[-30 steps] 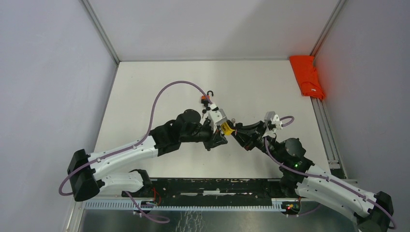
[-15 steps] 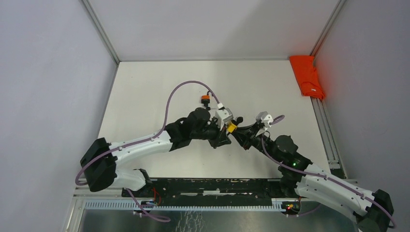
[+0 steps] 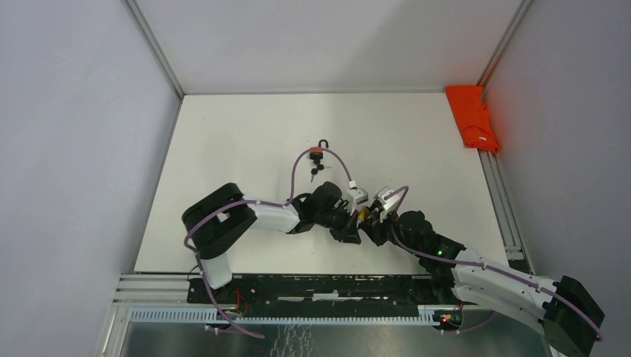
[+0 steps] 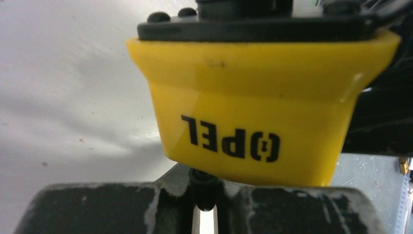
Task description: Unlock with the key
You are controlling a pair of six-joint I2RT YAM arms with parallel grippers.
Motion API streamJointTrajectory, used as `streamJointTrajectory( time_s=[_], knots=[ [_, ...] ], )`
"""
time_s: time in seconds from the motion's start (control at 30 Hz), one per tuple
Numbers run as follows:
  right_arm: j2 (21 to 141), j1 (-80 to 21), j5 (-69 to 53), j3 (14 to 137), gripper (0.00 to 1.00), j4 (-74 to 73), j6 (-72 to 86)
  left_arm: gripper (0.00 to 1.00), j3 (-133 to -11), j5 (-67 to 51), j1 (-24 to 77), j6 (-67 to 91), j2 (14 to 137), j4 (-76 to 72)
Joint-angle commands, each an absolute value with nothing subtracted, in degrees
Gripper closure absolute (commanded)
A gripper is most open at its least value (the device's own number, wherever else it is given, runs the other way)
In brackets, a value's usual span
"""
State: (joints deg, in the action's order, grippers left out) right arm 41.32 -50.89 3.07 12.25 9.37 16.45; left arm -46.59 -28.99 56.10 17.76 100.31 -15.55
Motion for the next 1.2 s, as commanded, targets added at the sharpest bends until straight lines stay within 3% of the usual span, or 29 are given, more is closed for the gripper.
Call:
streamJointTrajectory(
  time_s=[0.0, 0.3, 0.43, 0.63, 0.83, 1.0, 1.17],
  knots=[
    [42.2, -49.0, 2.5, 12.3, 0.84, 21.9, 16.7, 0.96, -44.9, -38.3, 58.4, 22.1, 105.2, -26.0],
    [49.7, -42.8, -2.6, 13.1, 0.85, 26.2, 15.2, 0.96, -45.9, -39.9, 58.4, 22.2, 112.4, -26.9],
    [51.0, -40.9, -4.7, 15.4, 0.86, 26.3, 15.0, 0.94, -46.2, -34.8, 58.5, 22.1, 112.5, -24.0],
    [52.6, -39.6, -6.0, 18.2, 0.86, 24.9, 14.3, 0.8, -52.1, -23.8, 59.7, 19.6, 113.4, -9.5],
    [54.7, -37.7, -8.5, 18.1, 0.86, 25.9, 14.9, 0.67, -55.3, -20.8, 60.9, 21.9, 114.1, -1.4],
    [56.5, -36.4, -10.4, 18.1, 0.87, 27.3, 15.6, 0.59, -56.3, -17.9, 61.3, 24.4, 113.2, 3.8],
    [57.7, -35.7, -11.9, 18.7, 0.87, 27.8, 15.9, 0.57, -56.6, -13.7, 61.8, 25.5, 111.2, 9.7]
  ],
)
